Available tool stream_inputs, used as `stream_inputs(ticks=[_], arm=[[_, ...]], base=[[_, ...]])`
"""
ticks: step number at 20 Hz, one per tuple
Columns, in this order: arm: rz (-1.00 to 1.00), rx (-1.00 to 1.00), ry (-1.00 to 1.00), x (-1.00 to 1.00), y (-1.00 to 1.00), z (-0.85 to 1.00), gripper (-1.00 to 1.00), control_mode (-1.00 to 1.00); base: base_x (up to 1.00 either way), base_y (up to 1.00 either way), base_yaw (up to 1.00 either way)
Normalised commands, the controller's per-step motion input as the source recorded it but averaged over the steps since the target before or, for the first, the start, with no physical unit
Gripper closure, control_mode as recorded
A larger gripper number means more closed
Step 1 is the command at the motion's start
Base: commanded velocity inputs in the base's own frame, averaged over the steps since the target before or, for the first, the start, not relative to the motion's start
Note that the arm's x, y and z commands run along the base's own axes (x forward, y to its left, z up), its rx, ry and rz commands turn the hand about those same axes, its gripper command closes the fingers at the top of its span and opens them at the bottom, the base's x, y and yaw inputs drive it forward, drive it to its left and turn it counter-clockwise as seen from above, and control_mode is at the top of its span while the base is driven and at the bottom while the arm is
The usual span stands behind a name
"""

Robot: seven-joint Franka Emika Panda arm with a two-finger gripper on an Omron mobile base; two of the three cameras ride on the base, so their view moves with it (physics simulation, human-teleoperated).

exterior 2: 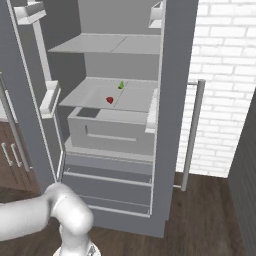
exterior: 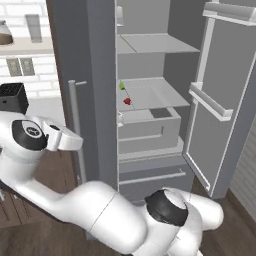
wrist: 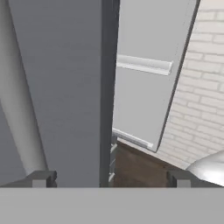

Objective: Take the strawberry from the fridge and place it on top of the pancake, located on the dining counter.

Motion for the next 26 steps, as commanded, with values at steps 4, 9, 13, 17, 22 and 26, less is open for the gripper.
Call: stream_inputs(ticks=[4,9,13,17,22,26], arm=[[0.25,0.2,0.0,-0.95,-0.47,0.0,-1.0,-1.0],[0.26,0.27,0.0,-0.71,-0.56,0.09,-1.0,-1.0],[0.22,0.47,0.03,-0.12,-0.91,0.02,-1.0,-1.0],[0.23,0.68,0.02,0.02,-1.0,0.0,-1.0,-1.0],[0.19,0.75,0.03,0.02,-1.0,0.0,-1.0,-1.0],[0.16,0.74,0.02,0.21,-0.97,0.04,-1.0,-1.0]], base=[[0.0,0.0,0.0],[0.0,0.0,0.0],[0.0,0.0,0.0],[0.0,0.0,0.0],[0.0,0.0,0.0],[0.0,0.0,0.0]])
